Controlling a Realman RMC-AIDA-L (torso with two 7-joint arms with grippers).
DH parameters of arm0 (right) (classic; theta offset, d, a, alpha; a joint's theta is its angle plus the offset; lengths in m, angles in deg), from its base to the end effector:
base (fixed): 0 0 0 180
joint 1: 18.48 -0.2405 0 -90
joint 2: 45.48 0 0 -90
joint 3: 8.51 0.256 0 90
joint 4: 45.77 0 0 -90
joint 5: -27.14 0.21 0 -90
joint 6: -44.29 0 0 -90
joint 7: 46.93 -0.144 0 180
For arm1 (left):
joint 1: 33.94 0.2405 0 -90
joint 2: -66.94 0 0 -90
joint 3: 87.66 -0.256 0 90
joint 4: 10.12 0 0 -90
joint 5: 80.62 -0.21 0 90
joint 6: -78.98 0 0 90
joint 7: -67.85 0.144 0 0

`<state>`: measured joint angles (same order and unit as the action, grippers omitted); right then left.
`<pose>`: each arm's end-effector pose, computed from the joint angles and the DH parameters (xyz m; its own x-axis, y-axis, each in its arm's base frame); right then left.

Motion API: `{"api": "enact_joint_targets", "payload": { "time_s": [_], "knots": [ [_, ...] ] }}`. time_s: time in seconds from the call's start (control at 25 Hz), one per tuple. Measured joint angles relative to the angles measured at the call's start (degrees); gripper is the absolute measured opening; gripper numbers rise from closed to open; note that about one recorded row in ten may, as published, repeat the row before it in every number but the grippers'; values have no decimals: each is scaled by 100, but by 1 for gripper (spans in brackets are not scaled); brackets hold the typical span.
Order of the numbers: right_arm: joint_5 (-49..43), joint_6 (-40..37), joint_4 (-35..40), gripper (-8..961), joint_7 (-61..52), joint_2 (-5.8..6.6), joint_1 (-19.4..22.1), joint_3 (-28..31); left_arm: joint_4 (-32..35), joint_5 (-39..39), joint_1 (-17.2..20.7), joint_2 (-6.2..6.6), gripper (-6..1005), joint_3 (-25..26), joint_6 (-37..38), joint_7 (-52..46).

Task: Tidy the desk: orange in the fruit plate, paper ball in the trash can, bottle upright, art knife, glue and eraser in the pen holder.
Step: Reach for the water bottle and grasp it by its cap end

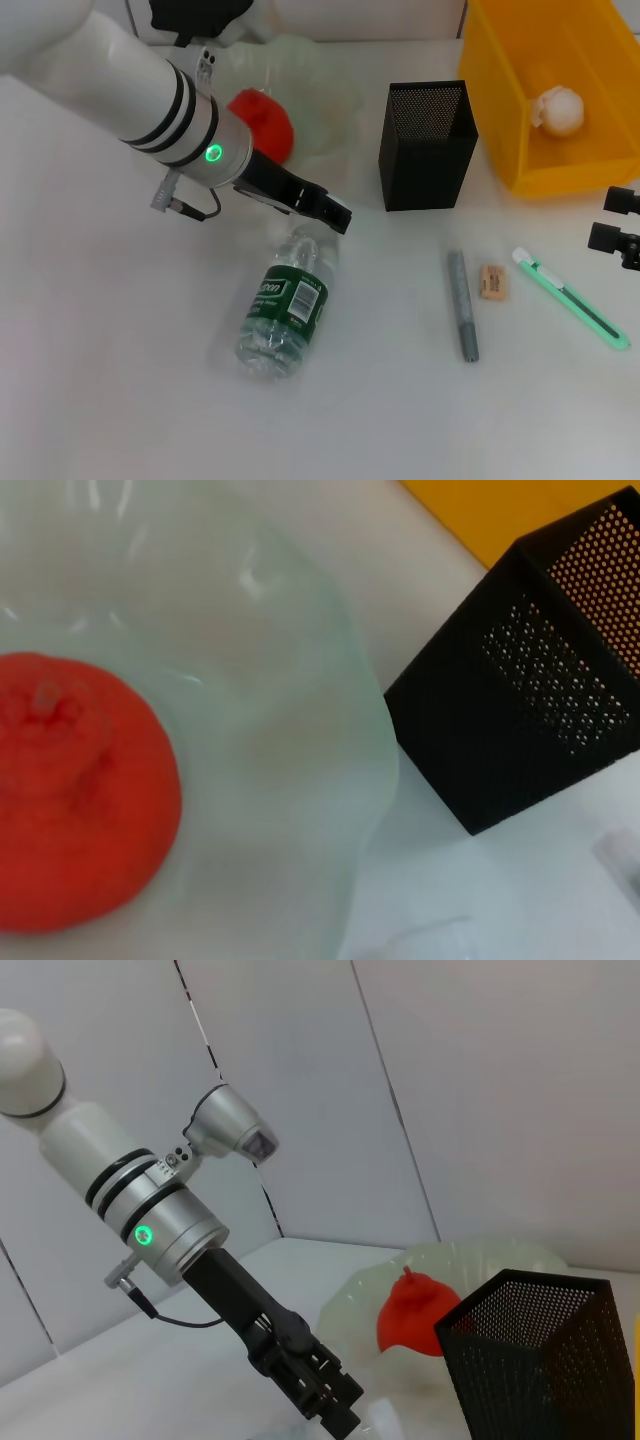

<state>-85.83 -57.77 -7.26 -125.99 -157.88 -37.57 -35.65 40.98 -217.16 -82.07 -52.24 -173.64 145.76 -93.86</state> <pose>0.3294 0.2694 0.0784 0.6815 -0.3821 -0.6242 -0.6003 -0.7797 -0.1781 -0.1500 0.3971 -0.0727 0.6000 0.8000 0.0040 0.7458 -0.5576 -0.3644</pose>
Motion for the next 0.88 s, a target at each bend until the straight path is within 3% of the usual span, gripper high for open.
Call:
{"api": "enact_joint_targets", "payload": {
  "time_s": [0.88],
  "knots": [
    [4, 187, -1, 706, 23, -121, 2, -31, -135, 113, -57, 0, 776, -670, -523, -298]
  ]
}}
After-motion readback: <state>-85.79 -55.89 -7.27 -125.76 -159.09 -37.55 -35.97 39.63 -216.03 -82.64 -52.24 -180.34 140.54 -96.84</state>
